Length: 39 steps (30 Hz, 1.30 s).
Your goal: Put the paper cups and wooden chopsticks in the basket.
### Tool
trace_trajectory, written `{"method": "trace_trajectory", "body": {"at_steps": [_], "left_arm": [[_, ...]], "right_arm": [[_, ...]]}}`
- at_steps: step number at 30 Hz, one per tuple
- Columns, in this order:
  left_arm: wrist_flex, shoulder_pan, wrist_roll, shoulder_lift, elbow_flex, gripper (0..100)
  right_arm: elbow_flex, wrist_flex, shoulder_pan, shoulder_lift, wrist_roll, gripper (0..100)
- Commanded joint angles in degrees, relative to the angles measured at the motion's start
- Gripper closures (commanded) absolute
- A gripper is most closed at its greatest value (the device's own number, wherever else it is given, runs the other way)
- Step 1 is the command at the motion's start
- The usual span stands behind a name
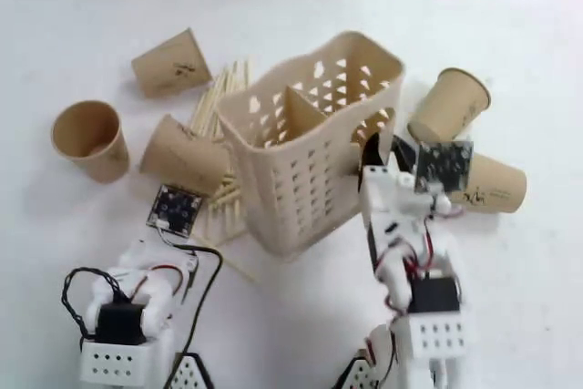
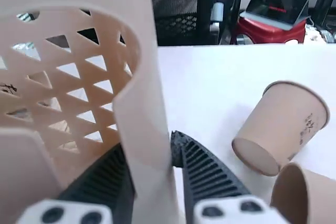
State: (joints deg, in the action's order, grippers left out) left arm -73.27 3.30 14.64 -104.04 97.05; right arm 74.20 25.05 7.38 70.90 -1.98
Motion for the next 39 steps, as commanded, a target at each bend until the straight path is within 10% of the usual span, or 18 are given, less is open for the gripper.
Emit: {"method": "trace_trajectory", "body": {"at_steps": [1,13,26,39], "left_arm": [[-0.26,0.31,0.18,-0.31,0.0,90],[-0.26,0.31,0.18,-0.31,0.0,90],[-0.26,0.31,0.18,-0.31,0.0,90],[-0.26,0.31,0.18,-0.31,0.0,90]], "right_arm": [[-4.13,-14.81,0.13,-12.35,0.35,98.1],[12.4,-51.56,-3.38,-31.78,5.71,98.1],[21.63,-50.42,-5.05,-31.69,16.09,68.2],[21.63,-57.01,-7.52,-31.16,15.65,68.0]]}}
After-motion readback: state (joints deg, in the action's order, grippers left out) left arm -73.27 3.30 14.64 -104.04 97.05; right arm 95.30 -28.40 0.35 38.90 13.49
